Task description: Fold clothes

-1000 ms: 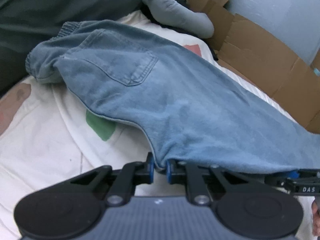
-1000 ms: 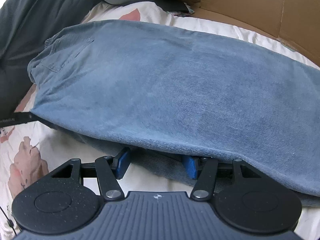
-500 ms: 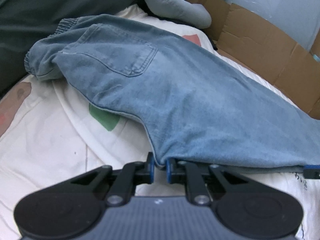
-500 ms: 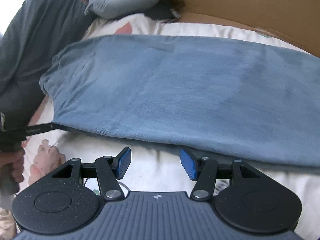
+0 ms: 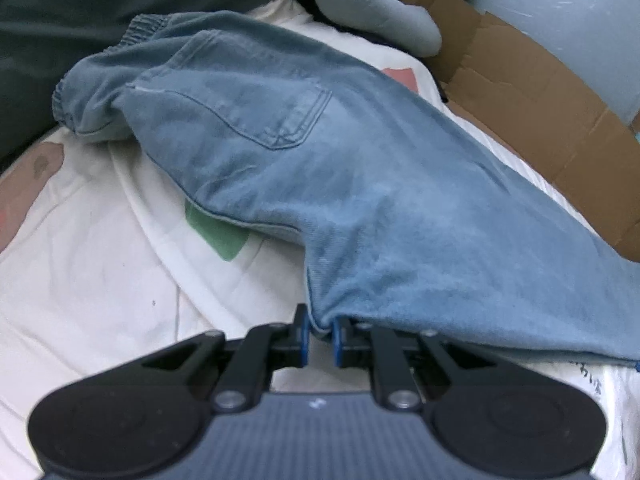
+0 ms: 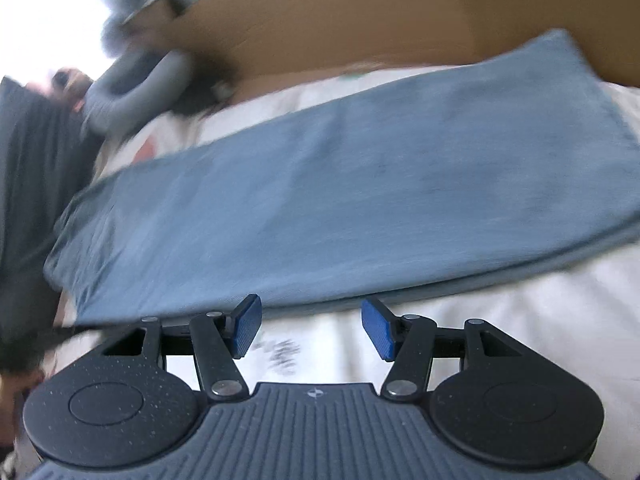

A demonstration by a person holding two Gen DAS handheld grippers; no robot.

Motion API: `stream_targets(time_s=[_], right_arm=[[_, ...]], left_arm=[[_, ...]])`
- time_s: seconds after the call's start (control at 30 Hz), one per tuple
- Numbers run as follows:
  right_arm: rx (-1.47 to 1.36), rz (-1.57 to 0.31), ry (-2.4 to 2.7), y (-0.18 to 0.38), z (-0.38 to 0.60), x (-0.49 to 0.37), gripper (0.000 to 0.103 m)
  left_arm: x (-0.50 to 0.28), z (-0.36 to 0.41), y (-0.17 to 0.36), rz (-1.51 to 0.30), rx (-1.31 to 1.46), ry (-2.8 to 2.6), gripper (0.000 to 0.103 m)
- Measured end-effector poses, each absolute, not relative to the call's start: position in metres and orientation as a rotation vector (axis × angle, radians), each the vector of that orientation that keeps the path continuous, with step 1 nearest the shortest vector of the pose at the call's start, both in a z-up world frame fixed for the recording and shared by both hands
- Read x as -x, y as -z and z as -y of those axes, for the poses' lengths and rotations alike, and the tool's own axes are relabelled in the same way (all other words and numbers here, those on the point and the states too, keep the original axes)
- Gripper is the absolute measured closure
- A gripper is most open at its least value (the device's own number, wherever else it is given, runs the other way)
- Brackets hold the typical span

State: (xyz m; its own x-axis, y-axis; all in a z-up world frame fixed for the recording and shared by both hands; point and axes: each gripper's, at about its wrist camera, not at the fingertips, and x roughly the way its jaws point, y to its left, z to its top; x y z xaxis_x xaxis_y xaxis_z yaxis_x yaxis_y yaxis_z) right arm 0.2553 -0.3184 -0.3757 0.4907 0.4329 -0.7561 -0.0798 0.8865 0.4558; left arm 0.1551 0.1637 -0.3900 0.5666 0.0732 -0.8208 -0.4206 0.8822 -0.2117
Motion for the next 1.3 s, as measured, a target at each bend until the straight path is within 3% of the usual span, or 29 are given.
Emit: stream_targets(time_s=[0.4, 0.6, 0.83, 0.93, 1.0, 1.07, 1.2, 1.3], right_arm=[[-0.632, -0.885, 0.089, 0.397, 0.446, -0.244, 0.041], [-0.722, -0.833, 0.131, 0.405, 0.469, -0.252, 0.049], [-0.84, -0.822, 0.202, 0.426, 0.487, -0.263, 0.05], [-0.885, -0.818, 0.21, 0.434, 0.494, -0.268, 0.064], [-0.904, -0.825, 0.214, 0.438, 0.497, -0.27, 0.087], [-0.906, -0.82, 0.204, 0.436, 0.498, -0.271, 0.096], [-0.898, -0.834, 0.2, 0.43, 0.497, -0.271, 0.096], [-0.902, -0.856, 0.226, 0.431, 0.499, -0.272, 0.086]], left_arm=[[-0.15, -0.173, 0.402, -0.908, 0.526, -0.309, 0.091], [-0.139, -0.183, 0.408, -0.86, 0.655, -0.31, 0.091], [-0.134, -0.186, 0.411, -0.832, 0.707, -0.314, 0.091], [-0.133, -0.187, 0.411, -0.83, 0.714, -0.309, 0.09], [-0.132, -0.187, 0.412, -0.829, 0.719, -0.306, 0.09], [-0.131, -0.188, 0.412, -0.827, 0.723, -0.303, 0.09], [-0.131, -0.189, 0.413, -0.826, 0.724, -0.298, 0.09], [-0.131, -0.189, 0.414, -0.826, 0.728, -0.3, 0.09]])
